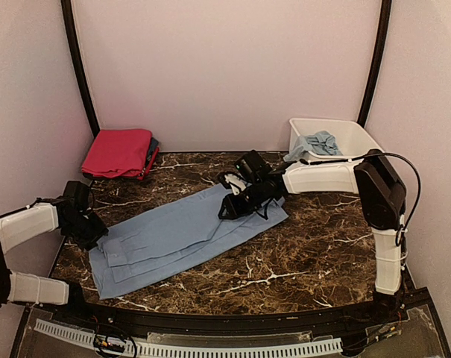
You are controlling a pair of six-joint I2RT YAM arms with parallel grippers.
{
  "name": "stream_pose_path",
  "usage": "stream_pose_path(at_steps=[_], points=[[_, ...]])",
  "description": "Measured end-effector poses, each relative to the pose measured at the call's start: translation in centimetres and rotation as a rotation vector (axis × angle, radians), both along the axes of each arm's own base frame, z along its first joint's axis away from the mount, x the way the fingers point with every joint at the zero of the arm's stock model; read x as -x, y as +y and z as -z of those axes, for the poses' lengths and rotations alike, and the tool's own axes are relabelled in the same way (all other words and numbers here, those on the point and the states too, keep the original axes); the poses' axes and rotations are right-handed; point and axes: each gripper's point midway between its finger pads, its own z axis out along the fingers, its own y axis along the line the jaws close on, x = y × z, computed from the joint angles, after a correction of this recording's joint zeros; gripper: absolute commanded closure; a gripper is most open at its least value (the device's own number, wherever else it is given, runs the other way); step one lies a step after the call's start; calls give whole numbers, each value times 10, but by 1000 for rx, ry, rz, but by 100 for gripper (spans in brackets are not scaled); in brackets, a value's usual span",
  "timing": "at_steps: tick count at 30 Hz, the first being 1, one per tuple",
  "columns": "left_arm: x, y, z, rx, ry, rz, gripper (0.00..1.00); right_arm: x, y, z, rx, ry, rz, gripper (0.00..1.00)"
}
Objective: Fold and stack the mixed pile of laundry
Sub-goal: Rotate the rectangle-folded shirt at the center of the board.
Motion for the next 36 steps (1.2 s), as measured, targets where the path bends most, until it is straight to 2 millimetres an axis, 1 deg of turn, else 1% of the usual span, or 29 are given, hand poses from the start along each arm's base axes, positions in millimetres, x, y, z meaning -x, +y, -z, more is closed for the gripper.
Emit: stream_pose_path(at_steps=[5,7,10,11,12,13,14,15,16,18,27,30,31,32,33,34,35,36], points=[[-2,-7,13,27,-7,35,59,-1,-1,0,1,1,2,68],[-1,-9,19,39,-1,46,62,0,-1,1,1,1,2,68],[-2,-12,25,54,4,59,73,-1,-3,2,4,3,5,68],[-2,-13,26,55,1,63,75,-1,-3,2,4,4,5,68],[-2,-13,27,56,-1,63,79,-1,-3,3,5,5,5,68],[-2,-13,27,56,-4,65,82,-1,-3,3,5,5,5,68],[-3,-13,26,56,-5,65,88,-1,-3,3,5,5,6,68],[-3,-13,26,55,-8,64,91,-1,-3,3,5,5,5,68],[-3,-12,25,51,-12,62,98,-1,-3,3,5,5,5,68],[-5,-11,21,42,-29,60,100,-1,-3,3,5,5,5,68],[-7,6,-3,-49,-75,26,100,-2,-4,3,5,5,7,68],[-4,13,-8,-84,-76,7,100,-2,-4,3,5,5,9,68],[-3,14,-9,-93,-76,3,93,-2,-4,3,5,5,9,68],[-2,16,-10,-100,-76,-1,89,-3,-5,3,5,5,10,67],[-2,17,-10,-107,-76,-4,80,-3,-5,3,5,6,10,67],[-2,18,-10,-112,-75,-4,75,-3,-5,3,5,6,11,67],[-1,18,-9,-114,-71,0,64,-3,-5,3,5,6,12,67],[-1,17,-9,-112,-65,9,56,-4,-5,3,5,6,12,67]])
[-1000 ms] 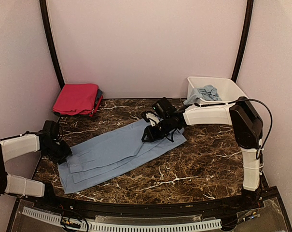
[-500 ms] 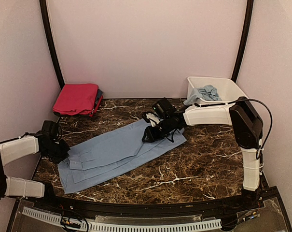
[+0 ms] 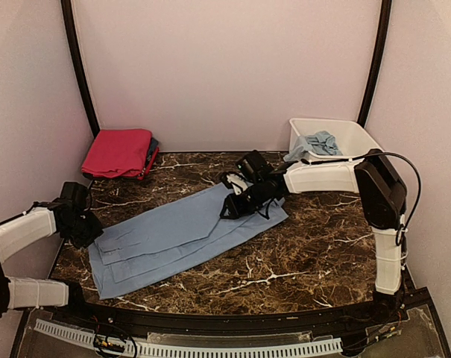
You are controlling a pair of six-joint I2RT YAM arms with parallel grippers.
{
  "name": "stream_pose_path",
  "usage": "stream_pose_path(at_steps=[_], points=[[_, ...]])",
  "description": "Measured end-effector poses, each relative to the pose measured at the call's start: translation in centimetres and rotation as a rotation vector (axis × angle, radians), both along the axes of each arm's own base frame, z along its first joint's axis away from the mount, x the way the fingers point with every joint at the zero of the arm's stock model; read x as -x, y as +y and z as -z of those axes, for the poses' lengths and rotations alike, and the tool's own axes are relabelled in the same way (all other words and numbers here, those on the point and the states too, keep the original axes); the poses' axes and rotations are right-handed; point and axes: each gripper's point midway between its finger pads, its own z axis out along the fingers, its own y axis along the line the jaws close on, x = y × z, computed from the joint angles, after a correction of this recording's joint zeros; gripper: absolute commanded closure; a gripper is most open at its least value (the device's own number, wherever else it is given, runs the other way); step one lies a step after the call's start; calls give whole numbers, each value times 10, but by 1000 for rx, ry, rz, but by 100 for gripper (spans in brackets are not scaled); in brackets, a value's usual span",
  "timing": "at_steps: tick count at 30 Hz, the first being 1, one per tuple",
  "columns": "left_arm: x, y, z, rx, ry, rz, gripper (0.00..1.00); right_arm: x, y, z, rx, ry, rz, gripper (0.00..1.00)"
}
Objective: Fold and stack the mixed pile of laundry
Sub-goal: Rotate the rectangle-folded shirt at the center of the board.
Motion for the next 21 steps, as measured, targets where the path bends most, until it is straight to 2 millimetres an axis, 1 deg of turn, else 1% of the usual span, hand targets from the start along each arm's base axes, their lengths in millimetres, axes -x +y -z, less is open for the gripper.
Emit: stream_pose_path(at_steps=[2,3,6,9,11,14,17,19,21], points=[[-1,-4,1,7,8,31,50,1,-1,0,1,0,1,67],[-4,-7,0,22,2,46,48,2,-3,0,4,2,3,66],[-13,-20,-7,64,-34,124,34,10,-15,1,20,14,17,66],[-22,-39,-18,97,-98,228,32,17,-30,-2,35,16,44,66],[-27,-57,-26,112,-129,312,32,19,-40,-4,46,13,66,67],[-36,-88,-32,115,-130,444,33,18,-50,0,66,21,99,67],[-41,-106,-26,112,-97,518,33,13,-57,12,92,35,126,69],[-38,-111,-20,109,-73,541,32,6,-60,23,113,47,144,69],[-38,-112,-21,106,-77,548,32,-6,-65,39,139,66,165,70]])
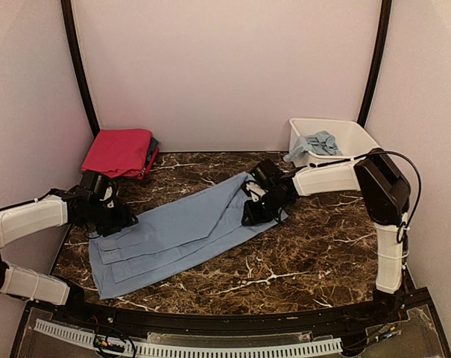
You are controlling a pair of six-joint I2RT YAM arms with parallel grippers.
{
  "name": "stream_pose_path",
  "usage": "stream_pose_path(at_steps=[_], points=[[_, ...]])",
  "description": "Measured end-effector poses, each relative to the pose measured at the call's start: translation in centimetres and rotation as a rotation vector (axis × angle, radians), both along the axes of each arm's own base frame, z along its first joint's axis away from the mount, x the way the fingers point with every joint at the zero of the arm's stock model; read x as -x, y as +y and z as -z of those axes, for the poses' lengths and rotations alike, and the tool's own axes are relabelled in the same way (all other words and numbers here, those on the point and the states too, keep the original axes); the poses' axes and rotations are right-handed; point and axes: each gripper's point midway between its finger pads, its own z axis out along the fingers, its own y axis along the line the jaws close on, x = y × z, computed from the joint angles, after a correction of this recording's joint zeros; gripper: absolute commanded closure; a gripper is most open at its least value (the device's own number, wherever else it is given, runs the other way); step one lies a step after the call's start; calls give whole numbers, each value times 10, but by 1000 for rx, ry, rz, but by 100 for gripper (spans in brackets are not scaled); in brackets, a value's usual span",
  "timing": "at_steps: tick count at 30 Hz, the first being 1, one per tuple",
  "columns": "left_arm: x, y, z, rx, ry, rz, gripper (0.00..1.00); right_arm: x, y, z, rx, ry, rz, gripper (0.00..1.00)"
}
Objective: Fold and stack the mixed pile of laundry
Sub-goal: Rotate the rectangle-folded shirt at the center of the board.
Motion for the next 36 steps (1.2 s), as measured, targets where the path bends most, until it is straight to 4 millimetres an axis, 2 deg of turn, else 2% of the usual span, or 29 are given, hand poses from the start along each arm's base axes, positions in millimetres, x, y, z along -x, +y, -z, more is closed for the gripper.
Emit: stream_pose_path(at_steps=[1,5,8,14,17,18,21,27,30,33,36], points=[[0,-1,-2,1,-8,3,32,-7,-3,8,14,10,13,70],[-2,-3,-13,14,-47,11,32,-44,-9,8,23,-27,51,70],[-3,-10,-17,22,-69,36,34,-81,-11,7,47,-68,72,71],[8,-44,-10,-11,-58,180,39,-167,-8,0,92,-192,96,70],[10,-61,-4,-94,-29,263,43,-194,-7,-18,98,-256,95,68],[8,-65,-4,-117,-24,276,44,-197,-10,-22,98,-259,101,67],[2,-69,-1,-208,7,301,53,-198,-10,-47,68,-288,94,64],[-7,-57,20,-378,114,331,68,-153,-15,-110,-45,-294,52,63],[0,-56,39,-459,189,383,73,-134,-18,-144,-109,-326,38,62],[16,-59,58,-513,264,448,77,-115,-24,-156,-143,-329,28,62],[20,-75,60,-535,279,504,82,-99,-31,-150,-143,-302,28,62]])
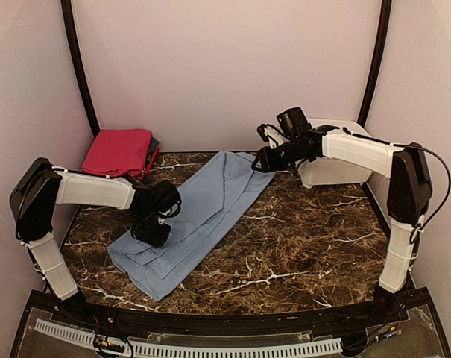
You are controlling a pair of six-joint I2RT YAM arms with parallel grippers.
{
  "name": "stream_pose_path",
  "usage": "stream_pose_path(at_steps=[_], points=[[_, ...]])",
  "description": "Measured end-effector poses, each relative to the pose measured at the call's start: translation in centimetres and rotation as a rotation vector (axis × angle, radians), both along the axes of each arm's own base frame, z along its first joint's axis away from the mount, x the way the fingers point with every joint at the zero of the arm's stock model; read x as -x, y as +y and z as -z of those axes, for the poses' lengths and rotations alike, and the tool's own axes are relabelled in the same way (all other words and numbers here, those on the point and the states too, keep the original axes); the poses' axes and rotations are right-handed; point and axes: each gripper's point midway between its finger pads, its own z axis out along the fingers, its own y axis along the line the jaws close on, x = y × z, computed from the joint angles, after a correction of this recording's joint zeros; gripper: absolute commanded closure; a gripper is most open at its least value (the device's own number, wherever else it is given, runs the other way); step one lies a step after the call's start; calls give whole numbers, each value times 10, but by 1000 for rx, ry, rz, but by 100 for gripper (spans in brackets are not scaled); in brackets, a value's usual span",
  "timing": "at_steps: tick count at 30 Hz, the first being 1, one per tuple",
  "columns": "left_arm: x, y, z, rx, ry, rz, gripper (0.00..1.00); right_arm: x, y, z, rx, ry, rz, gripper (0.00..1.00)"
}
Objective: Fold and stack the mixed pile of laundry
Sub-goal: Rotate the rectangle-folded shirt at the center of the board.
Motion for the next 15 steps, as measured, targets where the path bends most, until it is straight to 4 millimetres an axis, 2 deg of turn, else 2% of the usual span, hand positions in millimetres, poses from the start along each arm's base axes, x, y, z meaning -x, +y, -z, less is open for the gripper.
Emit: stream_pose_path(at_steps=[3,5,12,15], points=[[5,-24,1,3,24,50,84,14,-8,15,18,36,1,61],[12,-50,1,39,38,78,86,23,-14,23,31,57,2,61],[56,-164,-2,270,129,102,76,42,-28,35,50,82,9,61],[72,-193,-9,343,150,112,70,47,-33,41,59,92,12,61]])
